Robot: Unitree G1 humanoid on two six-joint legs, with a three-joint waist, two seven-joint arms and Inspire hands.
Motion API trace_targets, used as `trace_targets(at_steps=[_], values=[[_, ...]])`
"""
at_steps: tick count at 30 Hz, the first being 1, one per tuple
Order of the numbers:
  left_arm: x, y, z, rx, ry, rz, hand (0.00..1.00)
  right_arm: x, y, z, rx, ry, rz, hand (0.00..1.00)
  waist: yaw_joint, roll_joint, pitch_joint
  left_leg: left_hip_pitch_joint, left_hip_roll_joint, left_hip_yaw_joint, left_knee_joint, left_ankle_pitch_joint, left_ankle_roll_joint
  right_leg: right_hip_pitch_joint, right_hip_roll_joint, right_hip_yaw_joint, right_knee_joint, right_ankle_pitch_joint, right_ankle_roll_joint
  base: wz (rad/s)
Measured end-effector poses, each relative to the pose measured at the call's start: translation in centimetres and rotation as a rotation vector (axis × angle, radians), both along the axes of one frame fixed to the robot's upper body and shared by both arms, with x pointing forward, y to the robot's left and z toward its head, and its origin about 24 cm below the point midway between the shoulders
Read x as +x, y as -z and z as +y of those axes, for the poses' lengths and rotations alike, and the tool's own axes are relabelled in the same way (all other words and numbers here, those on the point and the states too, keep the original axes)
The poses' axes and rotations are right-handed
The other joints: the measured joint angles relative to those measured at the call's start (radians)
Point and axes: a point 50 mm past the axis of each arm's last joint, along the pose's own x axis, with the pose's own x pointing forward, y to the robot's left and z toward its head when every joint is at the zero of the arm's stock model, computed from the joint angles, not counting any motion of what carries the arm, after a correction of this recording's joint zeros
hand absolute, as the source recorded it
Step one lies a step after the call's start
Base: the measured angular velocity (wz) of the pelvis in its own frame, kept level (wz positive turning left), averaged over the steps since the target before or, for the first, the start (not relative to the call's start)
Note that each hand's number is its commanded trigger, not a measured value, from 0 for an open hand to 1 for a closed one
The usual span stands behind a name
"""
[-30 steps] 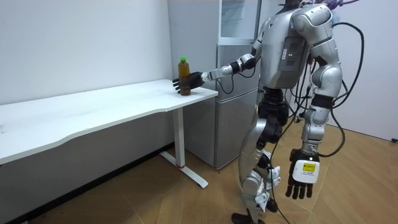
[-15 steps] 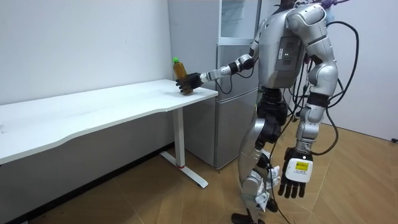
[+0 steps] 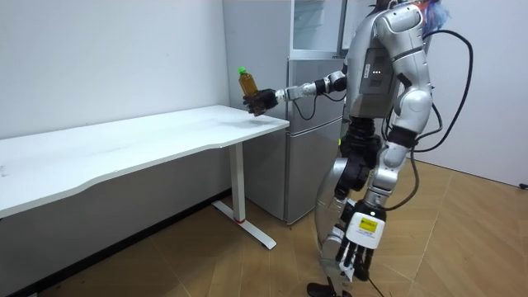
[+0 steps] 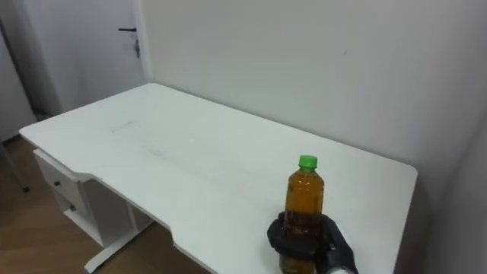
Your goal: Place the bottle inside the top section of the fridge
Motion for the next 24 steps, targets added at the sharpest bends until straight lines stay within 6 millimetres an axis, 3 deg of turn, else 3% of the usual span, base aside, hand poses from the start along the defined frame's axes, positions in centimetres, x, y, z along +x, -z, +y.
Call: trace_targets(at_steps=[6, 8, 13, 19, 24], values=[[0.1, 0.0, 0.0, 0.020, -0.014, -0.006, 0.00, 0.1, -2.4, 0.8, -0.059, -0.089, -0.106, 1.00, -0.029, -0.002, -0.0043, 0.034, 0.007, 0.035, -0.021, 0.002, 0.001, 0.002, 0.002, 0.036, 0.001, 0.002, 0.000, -0.19], [0.3, 0.0, 0.2, 0.031, -0.031, -0.013, 0.00, 0.2, -3.5, 0.7, -0.084, -0.090, -0.148, 1.00, -0.044, -0.006, -0.0109, 0.037, 0.007, 0.047, -0.025, 0.001, 0.001, 0.001, 0.002, 0.041, 0.001, 0.002, 0.000, -0.08], [0.7, 0.0, 0.4, 0.046, -0.038, -0.020, 0.00, 0.3, -5.7, 0.3, -0.075, -0.078, -0.232, 1.00, -0.061, -0.007, -0.0113, 0.067, 0.007, 0.052, -0.037, 0.001, 0.001, 0.023, 0.001, 0.049, -0.007, 0.002, 0.001, -0.05], [0.9, 0.1, 0.5, 0.045, -0.036, -0.016, 0.00, -0.1, -9.6, 0.3, -0.042, -0.086, -0.387, 1.00, -0.085, -0.009, -0.0113, 0.094, 0.010, 0.078, -0.059, 0.002, 0.001, 0.028, 0.006, 0.092, -0.007, 0.003, 0.002, -0.15], [1.0, 0.2, 0.6, 0.039, -0.039, -0.019, 0.00, -0.2, -10.5, -0.2, -0.013, -0.066, -0.423, 1.00, -0.101, -0.019, -0.0115, 0.105, 0.013, 0.093, -0.062, 0.001, 0.001, 0.027, 0.007, 0.106, -0.006, 0.003, 0.002, -0.10]])
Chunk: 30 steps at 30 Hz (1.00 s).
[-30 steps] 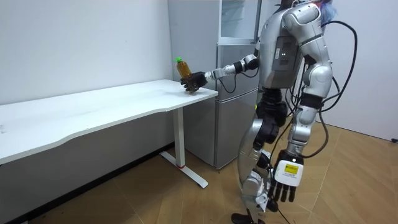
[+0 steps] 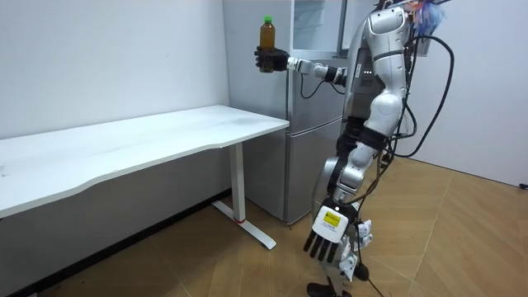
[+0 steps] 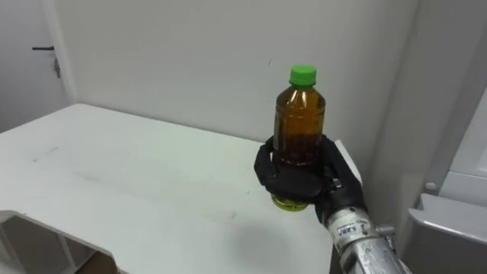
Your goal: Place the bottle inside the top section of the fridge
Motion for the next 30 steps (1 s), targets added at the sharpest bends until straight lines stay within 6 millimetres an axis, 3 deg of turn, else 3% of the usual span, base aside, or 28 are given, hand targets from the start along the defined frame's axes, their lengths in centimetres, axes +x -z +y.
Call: trace_targets(at_steps=[9, 20, 30], values=[[-0.5, 0.0, 0.3, -0.005, -0.026, 0.014, 0.00, -0.2, -1.6, -1.0, 0.017, 0.036, -0.067, 1.00, -0.010, -0.004, -0.0021, 0.012, 0.013, 0.028, -0.007, -0.001, -0.002, -0.013, 0.011, 0.043, 0.000, 0.008, -0.005, -0.12], [-0.3, -0.1, 0.7, 0.004, -0.054, 0.000, 0.00, -1.5, -5.3, -1.8, -0.013, 0.042, -0.217, 1.00, -0.074, -0.006, -0.0039, 0.017, 0.022, 0.062, -0.009, -0.002, -0.003, -0.024, 0.019, 0.068, -0.005, 0.020, -0.008, -0.09], [0.5, -0.1, 0.7, 0.007, -0.043, -0.017, 0.00, -2.3, -5.9, -2.1, 0.000, 0.019, -0.240, 1.00, -0.104, -0.003, -0.0075, 0.021, 0.038, 0.089, -0.008, -0.005, -0.008, -0.029, 0.032, 0.079, -0.018, 0.039, -0.016, -0.11]])
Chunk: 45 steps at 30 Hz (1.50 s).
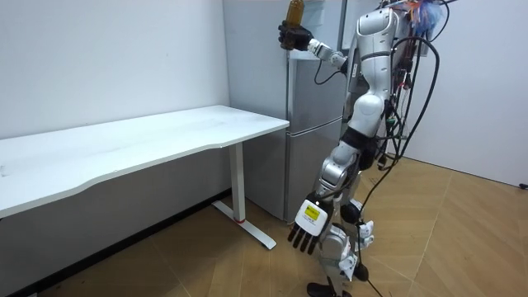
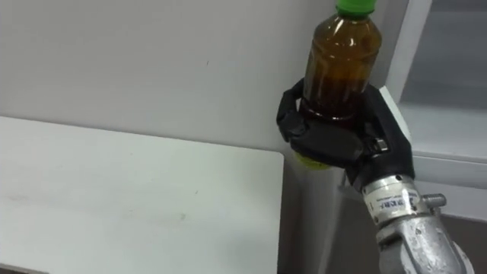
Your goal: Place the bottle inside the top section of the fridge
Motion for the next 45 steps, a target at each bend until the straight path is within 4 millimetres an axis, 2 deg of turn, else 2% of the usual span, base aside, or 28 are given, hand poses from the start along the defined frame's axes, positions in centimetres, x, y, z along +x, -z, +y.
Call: trace_targets(at_steps=[6, 11, 13, 20, 26, 31, 34, 40, 45], values=[[-0.5, 0.0, 0.0, 0.000, -0.001, 0.010, 0.00, -0.2, -0.3, -0.9, 0.037, 0.018, -0.008, 1.00, -0.007, 0.007, 0.0000, 0.009, 0.005, 0.004, 0.001, -0.003, -0.003, 0.001, 0.008, 0.019, 0.001, 0.006, -0.003, -0.10], [-1.1, 0.0, 0.0, -0.001, 0.003, 0.024, 0.00, -1.4, 0.9, -2.9, 0.055, 0.099, 0.026, 1.00, -0.009, 0.011, -0.0043, 0.012, 0.011, 0.004, 0.006, -0.008, -0.009, 0.003, 0.014, 0.020, 0.001, 0.007, -0.005, -0.02], [-1.4, 0.0, 0.0, -0.001, 0.001, 0.033, 0.00, -1.7, 1.3, -3.5, 0.060, 0.138, 0.040, 1.00, -0.022, 0.015, -0.0049, 0.012, 0.011, 0.004, 0.000, -0.008, -0.009, 0.003, 0.014, 0.020, 0.001, 0.007, -0.005, -0.02], [-2.0, 0.0, 0.1, 0.006, 0.017, 0.052, 0.00, -2.7, 2.2, -5.8, 0.090, 0.303, 0.070, 1.00, -0.035, 0.015, -0.0008, 0.011, 0.011, 0.007, -0.004, -0.008, -0.010, -0.007, 0.015, 0.022, 0.001, 0.007, -0.005, -0.06], [-1.9, -0.1, 0.1, 0.013, 0.021, 0.038, 0.00, -2.7, 2.1, -6.0, 0.109, 0.319, 0.069, 1.00, -0.057, -0.003, 0.0069, 0.011, 0.010, 0.010, -0.002, -0.008, -0.010, -0.009, 0.017, 0.029, -0.006, 0.007, -0.006, -0.03], [-1.9, -0.2, 0.5, 0.034, 0.010, 0.035, 0.00, -2.8, 2.1, -6.2, 0.133, 0.311, 0.069, 1.00, -0.059, -0.020, -0.0034, 0.012, 0.011, 0.021, -0.013, -0.009, -0.011, -0.011, 0.021, 0.037, -0.015, 0.009, -0.008, -0.05], [-1.9, -0.3, 0.7, 0.055, 0.002, 0.030, 0.00, -2.9, 1.8, -6.6, 0.135, 0.317, 0.057, 1.00, -0.062, -0.020, -0.0041, 0.013, 0.011, 0.022, -0.017, -0.009, -0.011, -0.009, 0.020, 0.032, -0.014, 0.009, -0.008, 0.00], [-2.0, -0.3, 0.8, 0.066, -0.002, 0.032, 0.00, -3.1, 1.6, -7.0, 0.136, 0.331, 0.047, 1.00, -0.062, -0.017, -0.0004, 0.014, 0.011, 0.022, -0.019, -0.010, -0.012, -0.007, 0.019, 0.027, -0.016, 0.009, -0.008, 0.00], [-2.0, -0.2, 0.7, 0.062, -0.001, 0.032, 0.00, -3.2, 1.5, -7.6, 0.146, 0.364, 0.040, 1.00, -0.059, -0.024, 0.0111, 0.013, 0.011, 0.017, -0.021, -0.010, -0.012, -0.008, 0.019, 0.024, -0.015, 0.009, -0.008, 0.00]])
